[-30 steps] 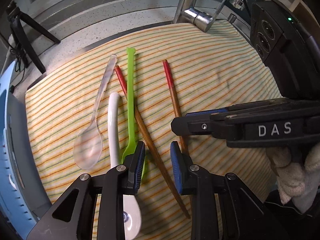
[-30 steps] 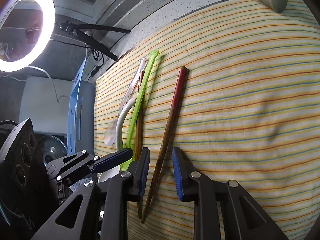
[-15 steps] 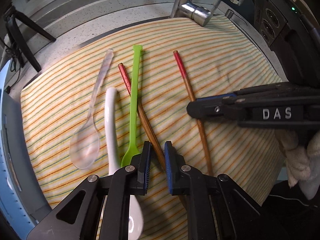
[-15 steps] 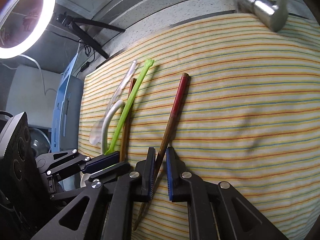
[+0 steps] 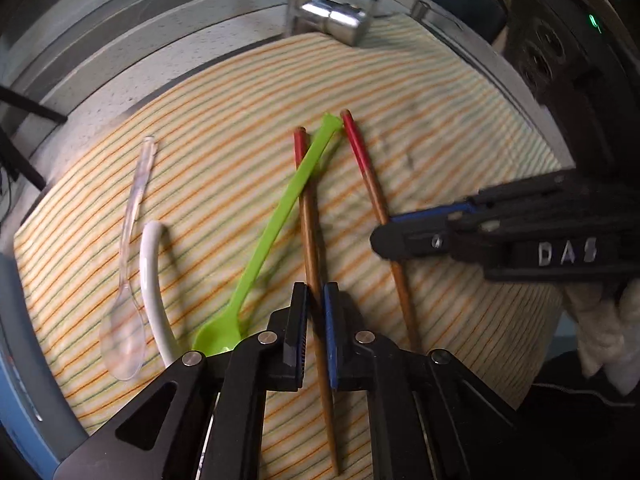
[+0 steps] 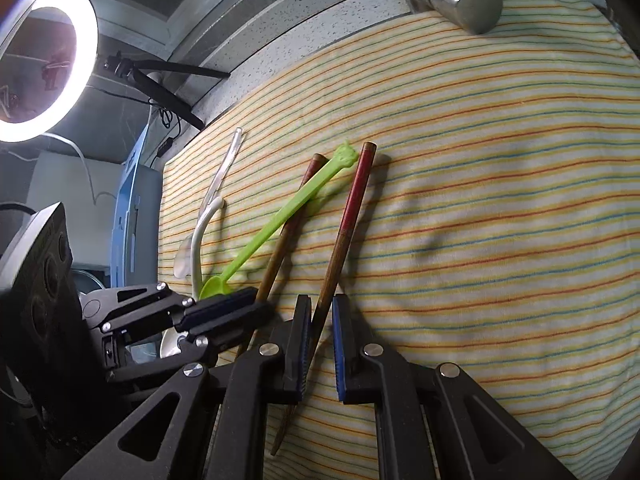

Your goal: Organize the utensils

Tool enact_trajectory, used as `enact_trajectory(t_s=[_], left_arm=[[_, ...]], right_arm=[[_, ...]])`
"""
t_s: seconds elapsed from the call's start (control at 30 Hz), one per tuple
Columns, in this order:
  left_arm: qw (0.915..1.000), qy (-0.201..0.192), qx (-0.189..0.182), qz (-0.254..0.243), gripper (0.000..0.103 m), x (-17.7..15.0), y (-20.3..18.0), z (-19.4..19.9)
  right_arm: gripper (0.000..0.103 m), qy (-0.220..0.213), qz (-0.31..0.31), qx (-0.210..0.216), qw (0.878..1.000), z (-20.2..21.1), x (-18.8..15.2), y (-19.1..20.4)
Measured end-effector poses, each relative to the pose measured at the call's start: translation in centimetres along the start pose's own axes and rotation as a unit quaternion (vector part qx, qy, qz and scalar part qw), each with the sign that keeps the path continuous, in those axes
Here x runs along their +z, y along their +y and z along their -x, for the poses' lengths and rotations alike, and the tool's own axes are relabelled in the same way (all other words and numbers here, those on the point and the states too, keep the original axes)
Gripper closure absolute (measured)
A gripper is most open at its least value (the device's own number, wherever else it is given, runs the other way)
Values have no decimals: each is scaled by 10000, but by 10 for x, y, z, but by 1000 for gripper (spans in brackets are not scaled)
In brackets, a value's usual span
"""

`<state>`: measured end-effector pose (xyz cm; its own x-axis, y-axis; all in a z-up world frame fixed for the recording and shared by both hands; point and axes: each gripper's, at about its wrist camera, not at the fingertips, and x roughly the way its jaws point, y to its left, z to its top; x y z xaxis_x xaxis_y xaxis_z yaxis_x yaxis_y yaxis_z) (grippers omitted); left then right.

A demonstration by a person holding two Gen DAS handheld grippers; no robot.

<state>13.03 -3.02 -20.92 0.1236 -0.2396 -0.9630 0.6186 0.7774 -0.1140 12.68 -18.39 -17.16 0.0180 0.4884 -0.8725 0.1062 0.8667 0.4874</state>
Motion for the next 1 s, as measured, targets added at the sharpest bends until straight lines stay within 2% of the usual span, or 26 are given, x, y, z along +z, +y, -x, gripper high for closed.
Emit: enact_trajectory(t_s=[0.07, 0.27, 0.4, 0.6, 0.8, 1.0], left_arm=[[9999, 78, 81, -32, 95, 1, -2, -4], [9999, 87, -94, 74, 96, 6, 2, -9], [9960, 25, -709, 542, 97, 5, 12, 0], [9897, -102, -1226, 735, 97, -5, 9, 15], [9895, -441, -1228, 616, 97, -12, 1, 37], [9870, -741, -1214, 753, 97, -20, 16, 56]], right_arm=[[94, 14, -77, 33, 10000, 2, -1, -5], [94, -6, -140, 71, 9999, -2, -2, -5], [95, -26, -361, 320, 9988, 2, -5, -11], [96, -203, -533, 554, 9968, 25, -12, -17], [97, -491, -699, 639, 9943, 56, -19, -26], [97, -691, -666, 671, 9931, 75, -21, -18]])
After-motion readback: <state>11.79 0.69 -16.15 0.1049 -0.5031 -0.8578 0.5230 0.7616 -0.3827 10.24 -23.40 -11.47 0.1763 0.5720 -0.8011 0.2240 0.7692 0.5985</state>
